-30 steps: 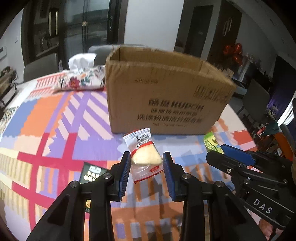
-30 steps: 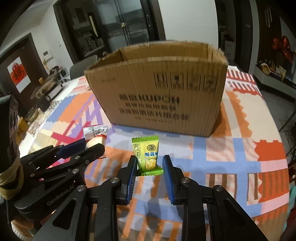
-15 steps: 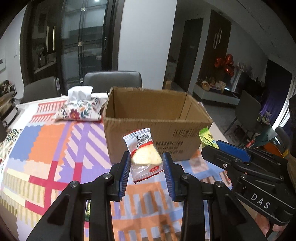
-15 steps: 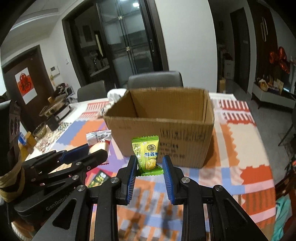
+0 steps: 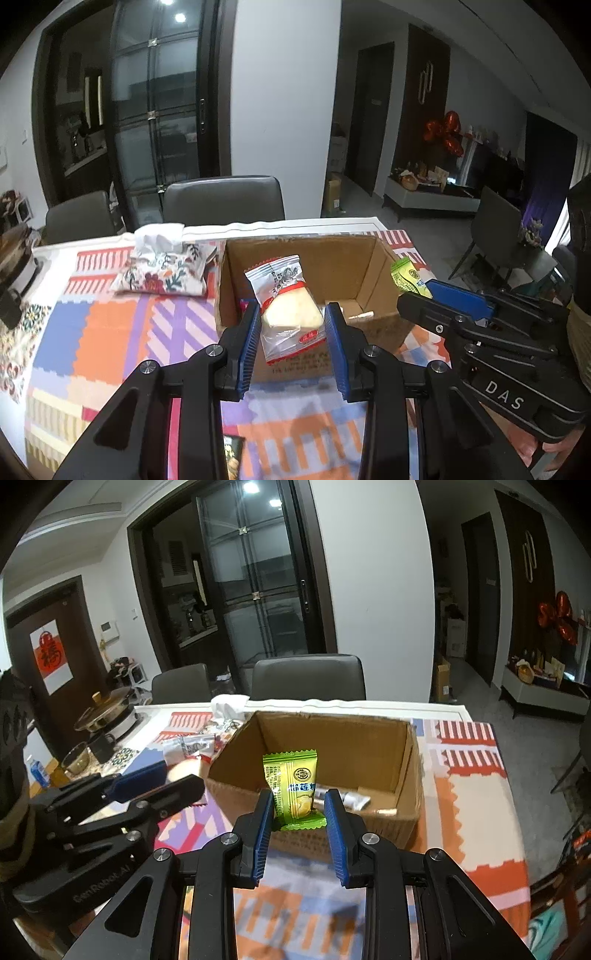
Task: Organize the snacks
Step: 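Carry both snacks over the box and open both grippers to drop them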
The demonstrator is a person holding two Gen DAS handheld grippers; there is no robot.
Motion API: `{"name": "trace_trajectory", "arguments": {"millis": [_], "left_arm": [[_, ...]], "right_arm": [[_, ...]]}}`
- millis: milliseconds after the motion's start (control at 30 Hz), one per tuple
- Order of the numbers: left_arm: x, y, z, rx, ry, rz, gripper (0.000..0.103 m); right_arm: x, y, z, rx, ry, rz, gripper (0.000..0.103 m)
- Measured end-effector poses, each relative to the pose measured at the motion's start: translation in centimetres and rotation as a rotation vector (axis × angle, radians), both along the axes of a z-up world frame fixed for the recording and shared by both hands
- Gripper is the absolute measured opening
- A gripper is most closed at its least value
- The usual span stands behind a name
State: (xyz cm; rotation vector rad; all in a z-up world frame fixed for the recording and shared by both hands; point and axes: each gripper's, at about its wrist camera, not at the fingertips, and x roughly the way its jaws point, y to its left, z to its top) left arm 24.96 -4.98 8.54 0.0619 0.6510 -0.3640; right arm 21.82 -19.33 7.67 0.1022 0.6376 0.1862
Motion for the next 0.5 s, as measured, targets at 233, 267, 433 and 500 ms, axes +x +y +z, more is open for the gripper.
{"name": "trace_trajectory", "arguments": {"millis": [233,267,433,500], "left_arm": [[2.9,-1.1,0.5,0.032,0.02,-0.012,0.035],[3.4,-1.2,0.5,0.036,0.023,-0.012,0.035],[5.5,-2.0,0.6,0.058,0.05,-0.015,0.035],[6.4,-2.3,0.7,0.07,0.057,0.006,0.037]], "right_arm": [[2.7,-1.0,0.5,-0.019,0.033,-0.018,0.03],[3.0,-1.1,0.5,-0.023,0.038,-0.02,0.03],[5.1,-1.8,0.3,-0.048,0.078,-0.038,0.03],[5.7,-2.1,0.1,-0.051,0.092,-0.044,0.03]]}}
